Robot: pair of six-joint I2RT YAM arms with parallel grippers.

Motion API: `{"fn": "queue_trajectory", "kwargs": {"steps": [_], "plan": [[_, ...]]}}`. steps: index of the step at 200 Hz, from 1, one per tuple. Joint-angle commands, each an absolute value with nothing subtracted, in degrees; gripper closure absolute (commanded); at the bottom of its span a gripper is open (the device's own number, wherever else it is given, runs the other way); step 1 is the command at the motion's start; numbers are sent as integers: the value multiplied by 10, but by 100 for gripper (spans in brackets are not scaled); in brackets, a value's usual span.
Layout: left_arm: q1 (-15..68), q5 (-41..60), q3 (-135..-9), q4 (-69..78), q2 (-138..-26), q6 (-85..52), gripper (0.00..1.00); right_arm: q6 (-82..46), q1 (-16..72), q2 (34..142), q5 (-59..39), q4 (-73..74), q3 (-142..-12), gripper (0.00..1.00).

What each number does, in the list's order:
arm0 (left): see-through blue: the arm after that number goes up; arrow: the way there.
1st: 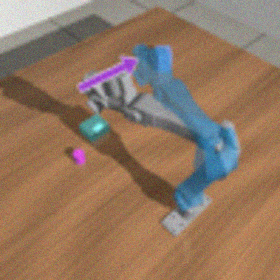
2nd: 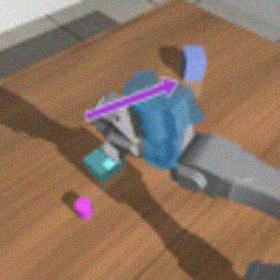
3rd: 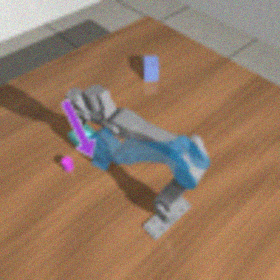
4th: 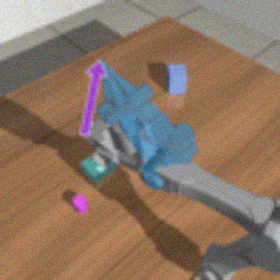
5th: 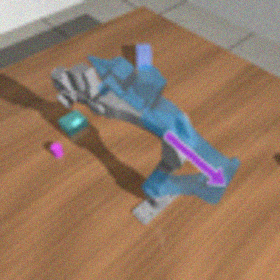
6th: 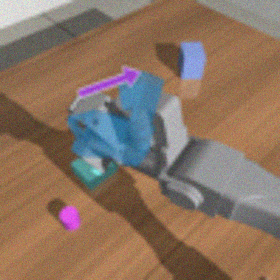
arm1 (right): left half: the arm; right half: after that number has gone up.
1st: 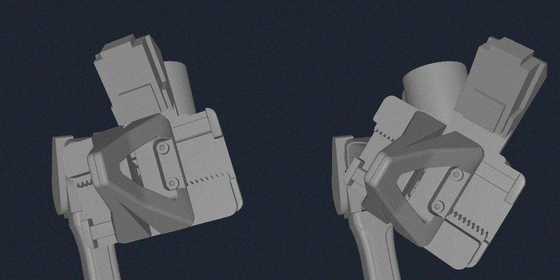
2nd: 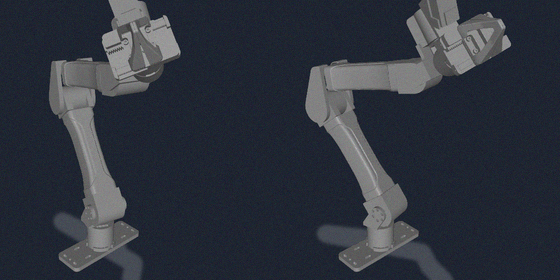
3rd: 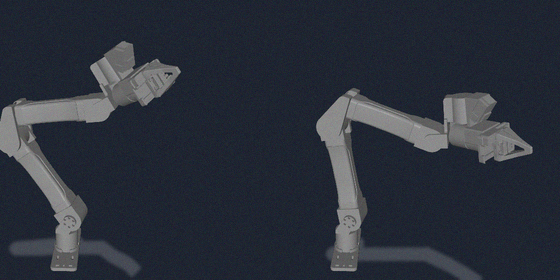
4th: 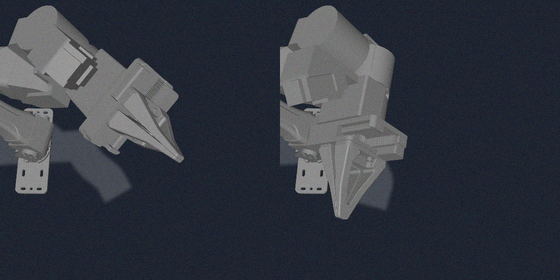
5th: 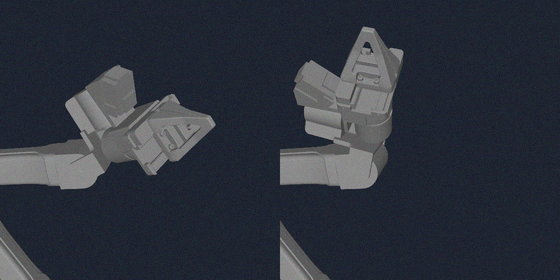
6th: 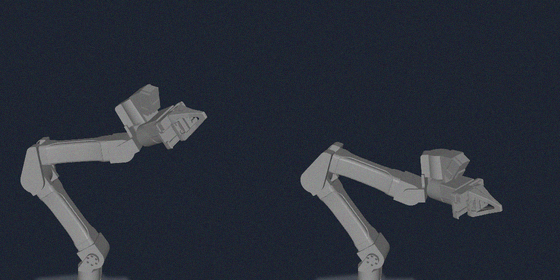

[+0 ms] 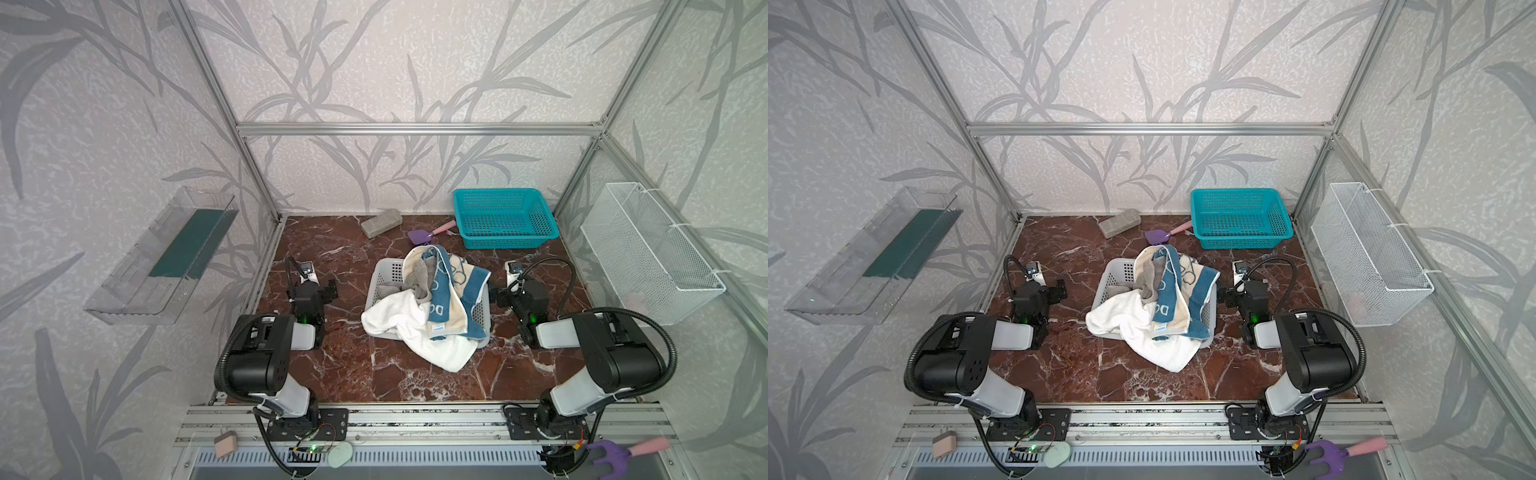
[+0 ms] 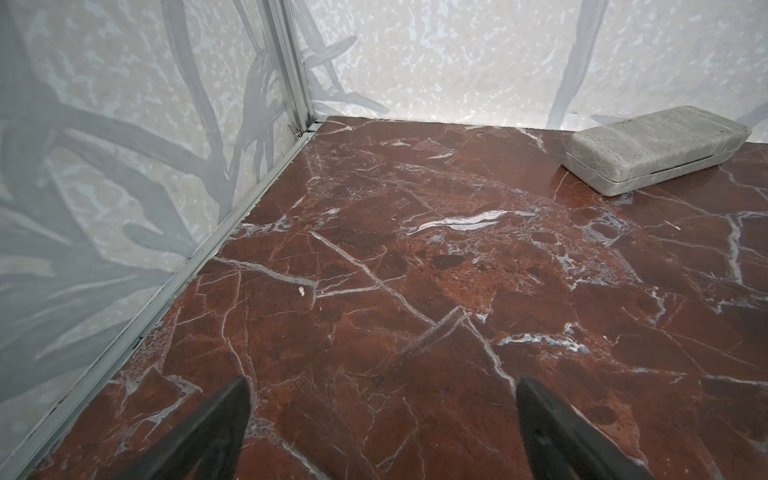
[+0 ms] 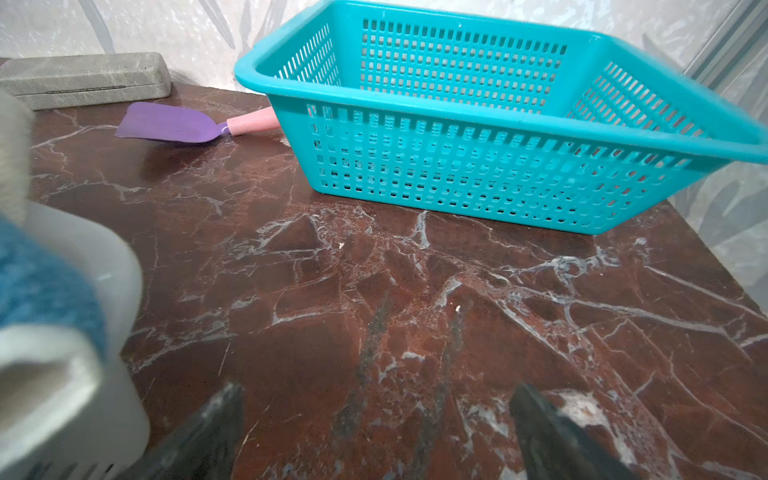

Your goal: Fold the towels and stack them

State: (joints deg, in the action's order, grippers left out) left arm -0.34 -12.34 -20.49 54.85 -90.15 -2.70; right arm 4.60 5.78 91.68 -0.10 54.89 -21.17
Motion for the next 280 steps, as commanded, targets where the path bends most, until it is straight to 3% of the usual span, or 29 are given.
{"fn": "queue_trajectory", "kwargs": {"steps": [1, 42, 280], "plan": [[-5, -130, -208, 561, -900, -26, 1, 54, 62, 909, -2, 572, -209, 1], [-5, -130, -208, 561, -900, -26, 1, 69, 63, 911, -39, 633, -177, 1], [-4, -130, -209, 561, -900, -26, 1, 77, 62, 910, -59, 606, -192, 1]]}}
